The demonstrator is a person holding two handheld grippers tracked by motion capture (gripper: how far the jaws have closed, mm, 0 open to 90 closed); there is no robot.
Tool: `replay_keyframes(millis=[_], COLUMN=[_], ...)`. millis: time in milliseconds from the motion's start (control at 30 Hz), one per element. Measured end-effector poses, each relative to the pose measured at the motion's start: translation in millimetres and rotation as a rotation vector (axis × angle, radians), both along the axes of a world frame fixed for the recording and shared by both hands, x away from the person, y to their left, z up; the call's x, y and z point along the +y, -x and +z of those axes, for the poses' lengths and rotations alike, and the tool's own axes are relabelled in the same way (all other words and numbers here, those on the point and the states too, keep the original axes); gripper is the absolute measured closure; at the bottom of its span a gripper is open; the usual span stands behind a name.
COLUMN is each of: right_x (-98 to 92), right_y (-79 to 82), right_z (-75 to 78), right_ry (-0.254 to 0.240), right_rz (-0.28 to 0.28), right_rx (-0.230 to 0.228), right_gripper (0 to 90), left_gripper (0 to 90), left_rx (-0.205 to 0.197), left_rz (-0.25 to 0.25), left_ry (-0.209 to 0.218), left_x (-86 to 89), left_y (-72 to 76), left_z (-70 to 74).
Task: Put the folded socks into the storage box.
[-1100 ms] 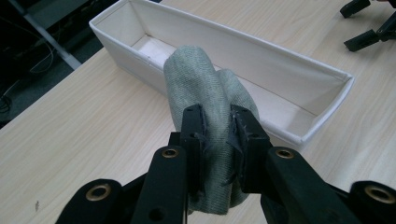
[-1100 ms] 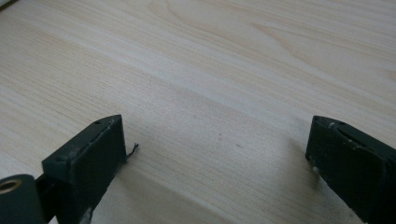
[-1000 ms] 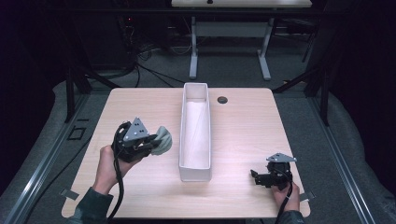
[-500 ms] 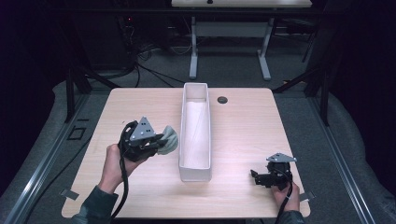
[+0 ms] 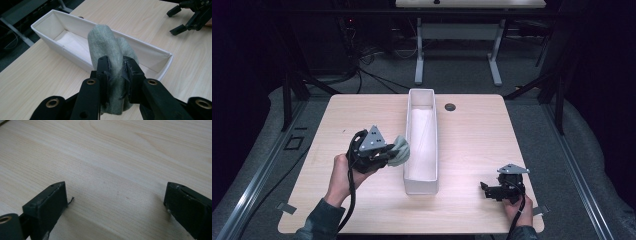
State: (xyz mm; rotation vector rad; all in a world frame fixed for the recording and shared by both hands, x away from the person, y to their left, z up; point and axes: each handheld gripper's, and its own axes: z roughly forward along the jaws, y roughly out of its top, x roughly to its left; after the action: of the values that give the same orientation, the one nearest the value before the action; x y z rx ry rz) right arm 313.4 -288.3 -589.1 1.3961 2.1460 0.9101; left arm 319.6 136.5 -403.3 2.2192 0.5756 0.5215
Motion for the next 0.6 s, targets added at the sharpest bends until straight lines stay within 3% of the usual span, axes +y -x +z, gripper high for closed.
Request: replay_keyframes(millis=[600], right_x=[0.0], right_y=[0.1], right_z=[0.0], right_ry=[0.0], right_rz=[0.0], right_rx=[0.001], right_gripper=[4.5], left_gripper=[76.3], left_rx=[0.022], left_rz=[-0.065], left_ry=[-0.024], left_x=[-31.8], left_y=[0.0], left_z=[-8.9])
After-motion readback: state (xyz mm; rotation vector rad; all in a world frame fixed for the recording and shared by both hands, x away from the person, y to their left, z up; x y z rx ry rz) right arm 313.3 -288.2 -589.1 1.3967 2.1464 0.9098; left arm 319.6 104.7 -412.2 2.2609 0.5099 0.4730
